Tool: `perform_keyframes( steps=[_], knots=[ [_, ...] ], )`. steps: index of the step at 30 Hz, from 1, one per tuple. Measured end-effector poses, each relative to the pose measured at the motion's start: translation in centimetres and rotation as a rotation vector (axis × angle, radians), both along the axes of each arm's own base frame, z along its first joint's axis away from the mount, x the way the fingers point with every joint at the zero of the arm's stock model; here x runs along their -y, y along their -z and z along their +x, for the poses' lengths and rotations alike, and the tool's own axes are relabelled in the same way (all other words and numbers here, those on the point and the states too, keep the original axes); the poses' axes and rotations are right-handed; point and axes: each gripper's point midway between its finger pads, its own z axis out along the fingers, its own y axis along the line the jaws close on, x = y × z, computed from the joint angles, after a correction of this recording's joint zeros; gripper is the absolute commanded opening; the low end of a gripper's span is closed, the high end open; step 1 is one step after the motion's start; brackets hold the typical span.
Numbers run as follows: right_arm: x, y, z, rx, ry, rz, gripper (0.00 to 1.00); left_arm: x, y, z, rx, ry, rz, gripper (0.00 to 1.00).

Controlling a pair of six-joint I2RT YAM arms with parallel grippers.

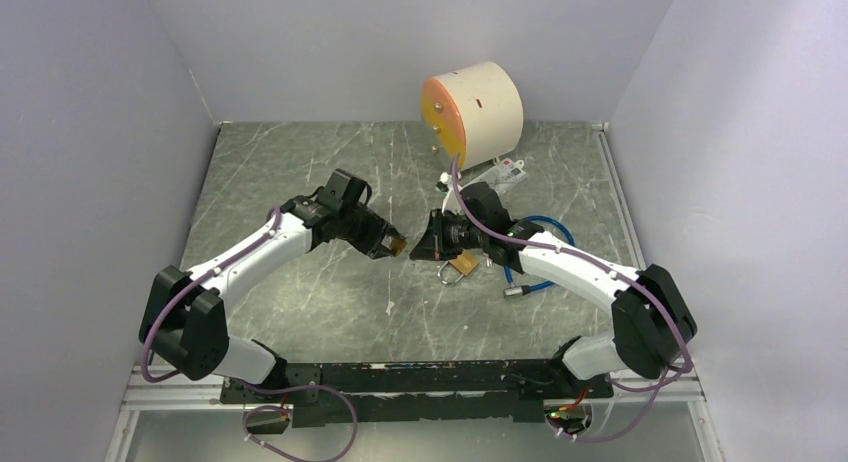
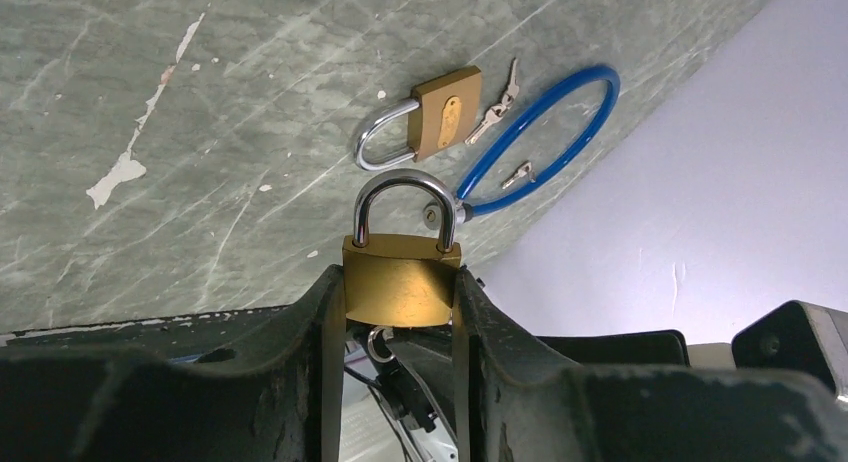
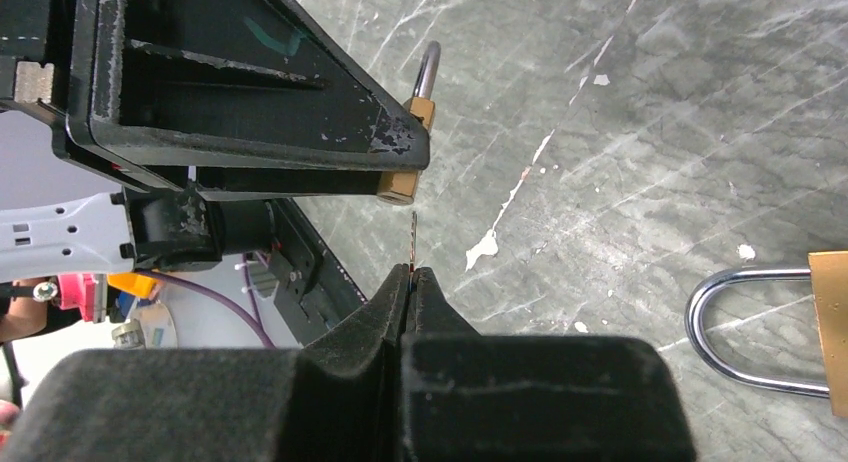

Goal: Unlock with the key

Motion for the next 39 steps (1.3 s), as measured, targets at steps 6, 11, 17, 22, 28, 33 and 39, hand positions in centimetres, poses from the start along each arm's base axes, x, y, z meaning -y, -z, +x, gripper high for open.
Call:
perform_keyframes(
  steps=[6, 11, 17, 22, 28, 33, 39],
  knots=[
    [-0.11, -0.06, -0.22, -0.005, -0.011, 0.006, 0.0, 0.48, -0.25, 0.13, 0.001, 0.008, -0.026, 0.09],
    [-0.21, -0.18, -0.3, -0.006, -0.018, 0.013, 0.0, 0.72, -0.48, 0.27, 0.003, 0.003, -0.043, 0.09],
    [-0.31, -0.43, -0.16, 0.003, -0.016, 0.021, 0.0, 0.62, -0.38, 0.35, 0.0, -0.003, -0.045, 0.09],
    [-0.25, -0.57, -0.09, 0.009, -0.011, 0.021, 0.0, 0.5, -0.26, 0.45, 0.0, -0.007, -0.045, 0.09],
    [-0.12, -0.44, 0.24, 0.016, 0.008, 0.012, 0.0, 0.45, -0.17, 0.36, -0.007, -0.005, -0.048, 0.09],
    [-0.09, -0.43, 0.32, 0.017, 0.011, 0.011, 0.0, 0.58, -0.29, 0.35, -0.006, -0.001, -0.056, 0.09],
    [-0.1, -0.47, 0.35, 0.019, 0.011, 0.012, 0.0, 0.7, -0.29, 0.42, -0.003, 0.002, -0.068, 0.08]
  ],
)
